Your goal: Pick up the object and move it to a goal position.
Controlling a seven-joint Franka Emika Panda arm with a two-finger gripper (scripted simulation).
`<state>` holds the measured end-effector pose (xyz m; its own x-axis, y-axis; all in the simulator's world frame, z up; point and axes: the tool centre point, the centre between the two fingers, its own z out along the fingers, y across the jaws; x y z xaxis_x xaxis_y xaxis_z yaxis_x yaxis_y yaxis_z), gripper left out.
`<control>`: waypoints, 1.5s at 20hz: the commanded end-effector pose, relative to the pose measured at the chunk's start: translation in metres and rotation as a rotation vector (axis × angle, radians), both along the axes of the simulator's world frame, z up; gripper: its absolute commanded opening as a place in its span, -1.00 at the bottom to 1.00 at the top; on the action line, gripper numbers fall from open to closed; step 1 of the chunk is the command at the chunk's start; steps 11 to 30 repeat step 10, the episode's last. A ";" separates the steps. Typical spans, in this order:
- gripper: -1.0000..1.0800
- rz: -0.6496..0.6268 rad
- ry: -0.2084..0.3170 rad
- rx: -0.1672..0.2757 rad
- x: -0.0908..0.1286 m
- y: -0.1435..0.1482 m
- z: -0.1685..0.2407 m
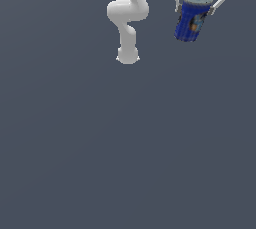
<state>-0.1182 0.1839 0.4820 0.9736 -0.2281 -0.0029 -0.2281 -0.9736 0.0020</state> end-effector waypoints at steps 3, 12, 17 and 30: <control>-1.00 -0.001 -0.003 0.001 0.000 0.009 0.015; -1.00 -0.001 -0.003 0.002 0.001 0.013 0.021; -1.00 -0.001 -0.003 0.002 0.001 0.013 0.021; -1.00 -0.001 -0.003 0.002 0.001 0.013 0.021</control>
